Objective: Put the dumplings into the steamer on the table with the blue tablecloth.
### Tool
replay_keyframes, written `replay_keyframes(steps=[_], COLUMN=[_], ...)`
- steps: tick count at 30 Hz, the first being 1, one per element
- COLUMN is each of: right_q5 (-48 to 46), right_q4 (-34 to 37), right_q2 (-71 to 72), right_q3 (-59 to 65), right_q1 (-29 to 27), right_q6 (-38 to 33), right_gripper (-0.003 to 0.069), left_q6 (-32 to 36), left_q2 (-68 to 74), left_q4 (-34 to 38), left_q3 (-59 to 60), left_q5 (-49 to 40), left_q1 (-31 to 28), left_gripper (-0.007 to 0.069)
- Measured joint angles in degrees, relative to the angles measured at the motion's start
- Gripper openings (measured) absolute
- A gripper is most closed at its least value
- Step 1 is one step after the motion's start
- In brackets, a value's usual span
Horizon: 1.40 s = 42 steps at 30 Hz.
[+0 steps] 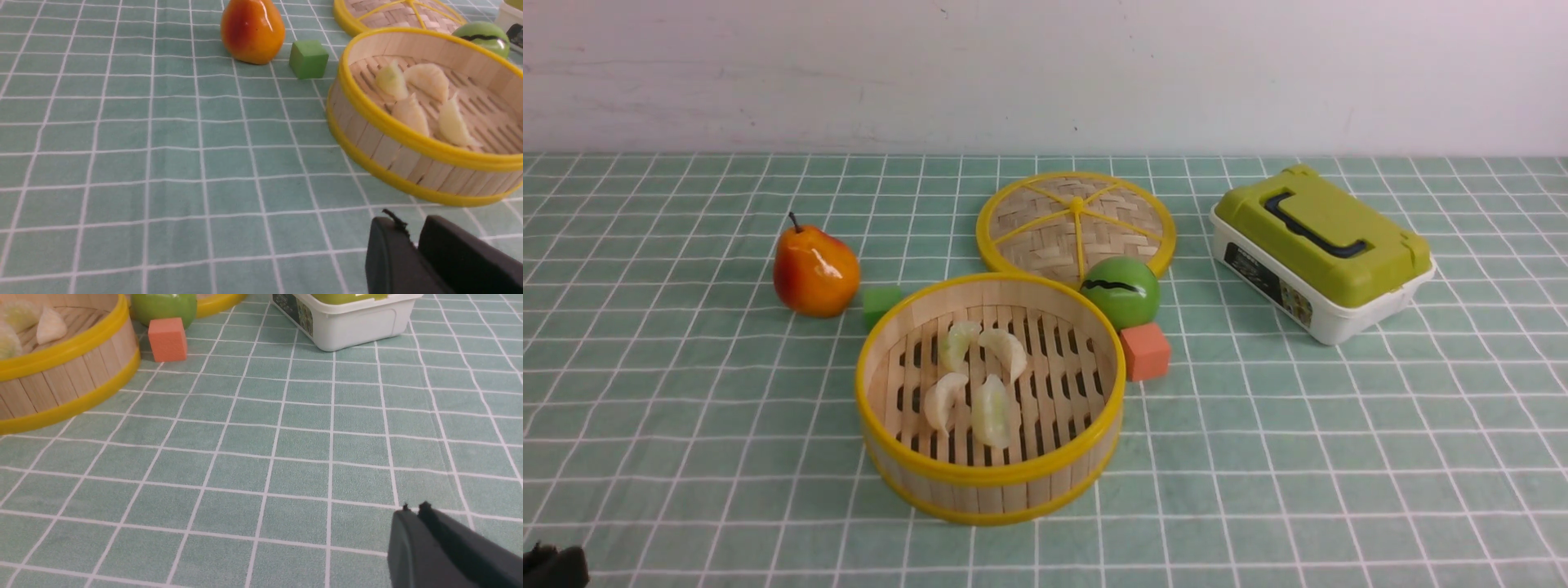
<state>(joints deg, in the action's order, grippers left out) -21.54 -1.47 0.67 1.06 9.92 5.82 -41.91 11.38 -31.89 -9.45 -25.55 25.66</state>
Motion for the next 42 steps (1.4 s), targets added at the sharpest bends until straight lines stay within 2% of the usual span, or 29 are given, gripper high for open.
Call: replay_keyframes(steps=[3, 5, 10, 13, 18, 20, 22, 23, 24, 27, 37, 41, 42], right_q5=[0.0, 0.0, 0.0, 0.0, 0.0, 0.0, 0.0, 0.0, 0.0, 0.0, 0.0, 0.0, 0.0], right_q4=[0.0, 0.0, 0.0, 0.0, 0.0, 0.0, 0.0, 0.0, 0.0, 0.0, 0.0, 0.0, 0.0], right_q2=[0.0, 0.0, 0.0, 0.0, 0.0, 0.0, 0.0, 0.0, 0.0, 0.0, 0.0, 0.0, 0.0], right_q3=[0.0, 0.0, 0.0, 0.0, 0.0, 0.0, 0.0, 0.0, 0.0, 0.0, 0.0, 0.0, 0.0], right_q1=[0.0, 0.0, 0.0, 0.0, 0.0, 0.0, 0.0, 0.0, 0.0, 0.0, 0.0, 0.0, 0.0], right_q6=[0.0, 0.0, 0.0, 0.0, 0.0, 0.0, 0.0, 0.0, 0.0, 0.0, 0.0, 0.0, 0.0], right_gripper=[0.0023, 0.0023, 0.0027, 0.0031, 0.0036, 0.0041, 0.0043, 0.0043, 0.0045, 0.0051, 0.0062, 0.007, 0.0072], left_q6=[0.0, -0.1, -0.1, 0.4, 5.3, 13.0, 18.6, 18.6, 22.4, 27.2, 28.3, 28.3, 28.3], left_q2=[-8.0, -11.5, -12.0, -12.0, -12.0, -12.0, -12.0, -12.0, -12.0, -12.0, -12.0, -12.0, -12.0], left_q4=[-0.9, 1.6, 7.4, 10.9, 17.2, 23.0, 25.5, 25.7, 26.9, 27.5, 26.5, 26.6, 26.6], left_q3=[3.2, 5.2, 10.1, 10.8, 11.0, 11.0, 11.1, 11.2, 11.2, 11.2, 11.2, 11.2, 11.2], left_q5=[0.1, 3.5, 14.8, 15.9, 11.9, 6.7, 4.5, 4.4, 3.9, 3.7, 3.5, 3.5, 3.5], left_q1=[-3.5, -8.9, -18.5, -21.9, -22.2, -22.2, -22.2, -22.2, -22.2, -22.2, -22.2, -22.2, -22.2], left_gripper=[0.011, 0.0112, 0.0112, 0.0115, 0.0122, 0.0122, 0.0122, 0.0122, 0.0122, 0.0122, 0.0112, -0.0015, -0.0014])
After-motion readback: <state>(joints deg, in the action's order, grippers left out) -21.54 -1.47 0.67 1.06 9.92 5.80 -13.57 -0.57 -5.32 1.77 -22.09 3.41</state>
